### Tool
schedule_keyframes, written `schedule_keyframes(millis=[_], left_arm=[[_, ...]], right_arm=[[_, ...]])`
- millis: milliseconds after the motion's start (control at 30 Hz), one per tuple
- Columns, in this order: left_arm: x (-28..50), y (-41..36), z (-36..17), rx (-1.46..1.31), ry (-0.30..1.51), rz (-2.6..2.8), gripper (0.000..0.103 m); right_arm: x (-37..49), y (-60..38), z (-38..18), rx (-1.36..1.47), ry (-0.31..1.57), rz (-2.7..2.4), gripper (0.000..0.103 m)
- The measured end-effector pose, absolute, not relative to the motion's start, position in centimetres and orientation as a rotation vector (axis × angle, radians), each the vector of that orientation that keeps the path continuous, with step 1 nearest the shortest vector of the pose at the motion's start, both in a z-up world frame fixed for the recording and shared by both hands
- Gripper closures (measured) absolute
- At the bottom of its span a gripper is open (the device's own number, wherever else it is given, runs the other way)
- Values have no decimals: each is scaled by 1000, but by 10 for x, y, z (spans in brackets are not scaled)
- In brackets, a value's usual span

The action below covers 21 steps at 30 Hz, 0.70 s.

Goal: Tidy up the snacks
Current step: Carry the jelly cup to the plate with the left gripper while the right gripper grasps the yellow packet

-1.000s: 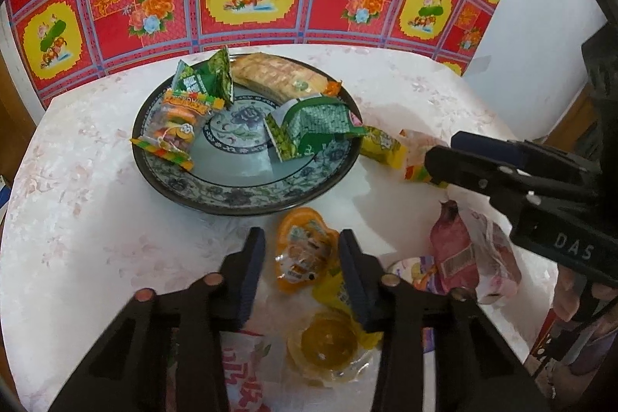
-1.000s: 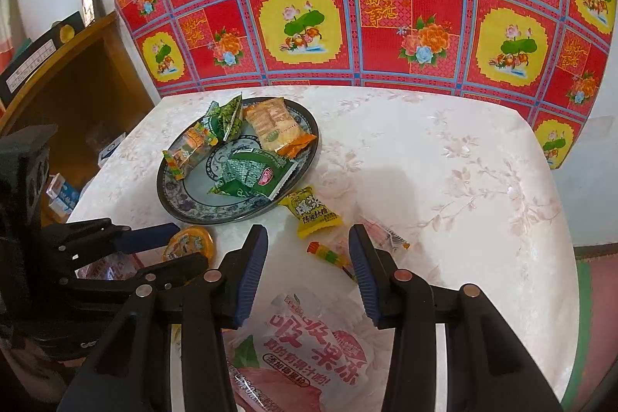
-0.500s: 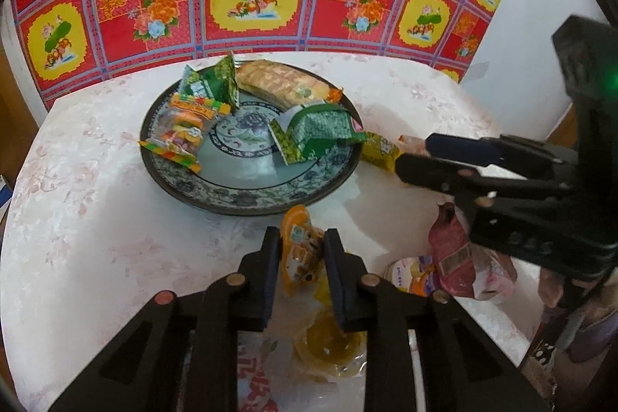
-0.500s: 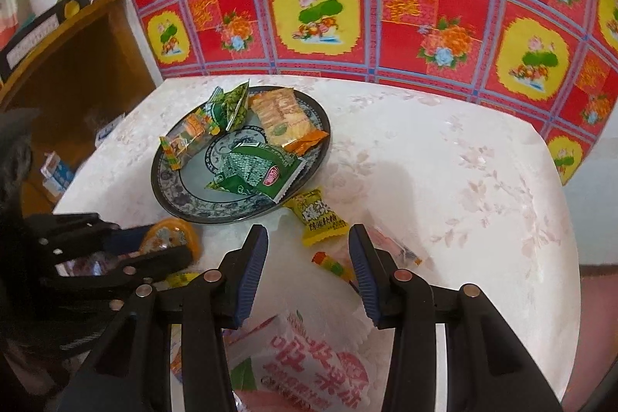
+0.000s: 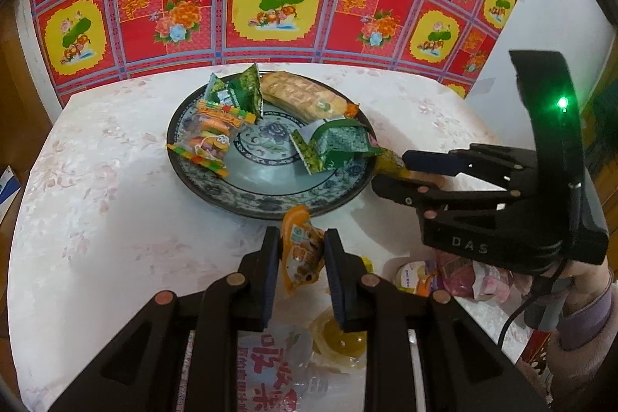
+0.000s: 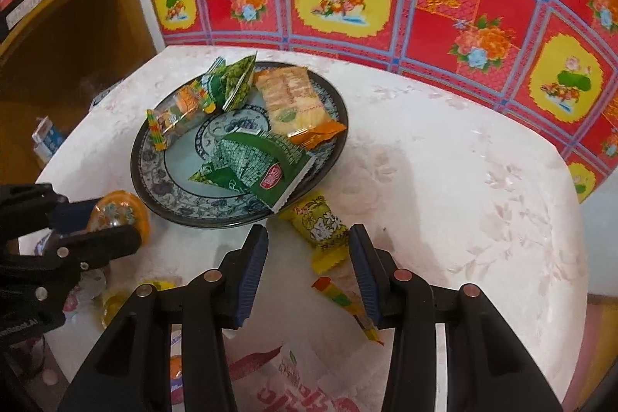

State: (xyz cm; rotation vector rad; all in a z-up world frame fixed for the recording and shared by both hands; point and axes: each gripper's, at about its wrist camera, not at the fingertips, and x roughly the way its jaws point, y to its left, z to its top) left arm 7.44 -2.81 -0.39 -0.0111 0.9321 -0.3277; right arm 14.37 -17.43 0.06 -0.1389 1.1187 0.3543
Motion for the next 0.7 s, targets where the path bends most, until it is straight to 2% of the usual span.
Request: schedule_keyframes(millis=[100,367,467,700], left_arm=[[74,-29,-5,-12,933,-328,79],[74,-29,-4,-13,928,-326,79],[73,-28,-2,-16,922,-324,79],[73,-25,0,-20,907,-315,79]], right_arm=[[146,-173,-3,-153,1124,364,58],[147,-175,-7,-162,1125,359,67],[146,-177,-7,-160,1116,345,74],[142,-184,-1,-131,1088,321,79]])
